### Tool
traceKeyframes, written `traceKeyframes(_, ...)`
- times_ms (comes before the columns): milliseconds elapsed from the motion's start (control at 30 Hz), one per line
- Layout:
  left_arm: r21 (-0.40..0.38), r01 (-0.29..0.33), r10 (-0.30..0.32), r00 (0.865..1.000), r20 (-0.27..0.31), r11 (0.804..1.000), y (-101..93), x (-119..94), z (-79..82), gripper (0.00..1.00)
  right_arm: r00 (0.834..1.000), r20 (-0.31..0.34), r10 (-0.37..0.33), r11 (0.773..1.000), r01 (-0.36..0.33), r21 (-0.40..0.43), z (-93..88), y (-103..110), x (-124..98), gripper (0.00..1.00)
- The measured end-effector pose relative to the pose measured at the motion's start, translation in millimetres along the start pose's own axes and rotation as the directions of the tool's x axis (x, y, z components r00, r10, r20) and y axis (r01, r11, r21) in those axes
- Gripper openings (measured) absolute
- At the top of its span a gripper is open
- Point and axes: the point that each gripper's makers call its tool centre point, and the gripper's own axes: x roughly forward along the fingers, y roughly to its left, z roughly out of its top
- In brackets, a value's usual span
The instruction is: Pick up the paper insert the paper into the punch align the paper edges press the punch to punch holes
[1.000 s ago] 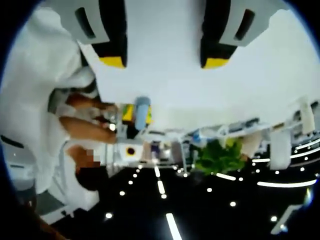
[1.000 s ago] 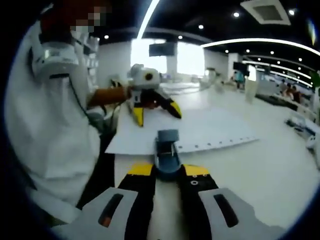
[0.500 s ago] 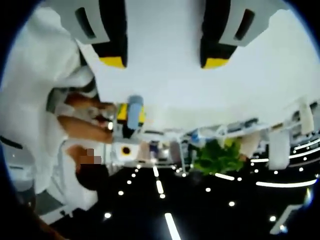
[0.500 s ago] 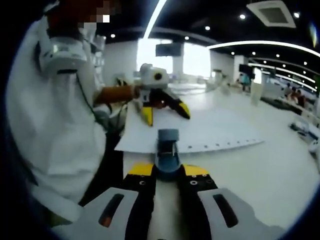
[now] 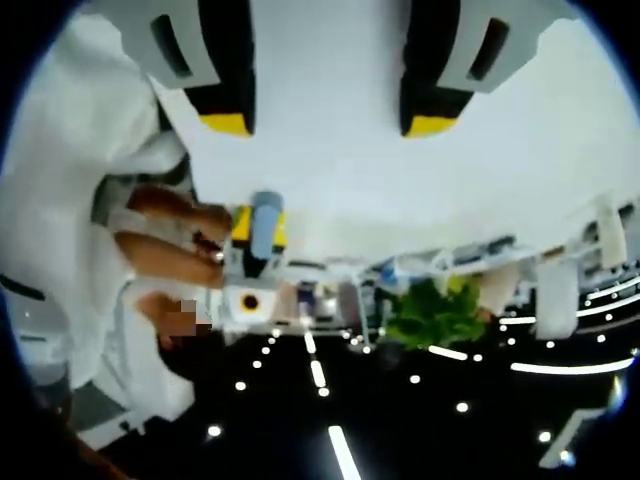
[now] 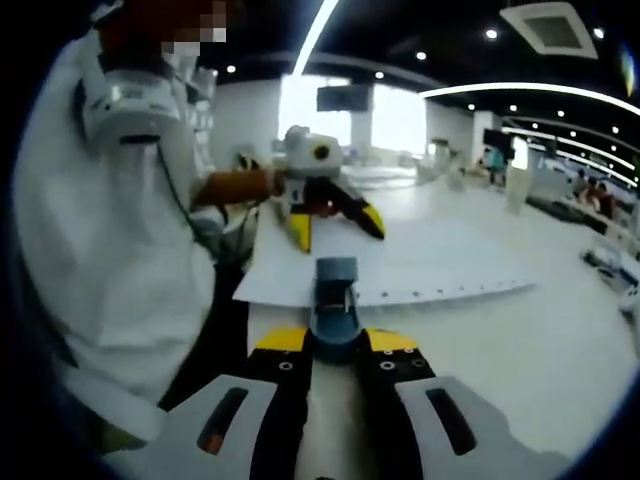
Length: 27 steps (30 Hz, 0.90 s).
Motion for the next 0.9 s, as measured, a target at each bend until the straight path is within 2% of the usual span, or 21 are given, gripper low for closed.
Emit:
traceKeyframes(233, 0.001, -0.001, 0.001, 1.000, 0.000, 1.000, 0.2, -0.3, 0.3, 0.59, 1.000, 0.003, 0.015, 1.000, -0.015, -0.017, 3.6, 6.2, -0.9, 0.22)
traceKeyframes(900, -0.007, -0.026, 0.026, 1.000, 0.000, 1.000, 4.9, -1.5, -0.3, 0.59, 1.000, -0.008, 0.016, 1.000, -0.016, -0.017, 0.4, -1.6, 1.8, 0.22)
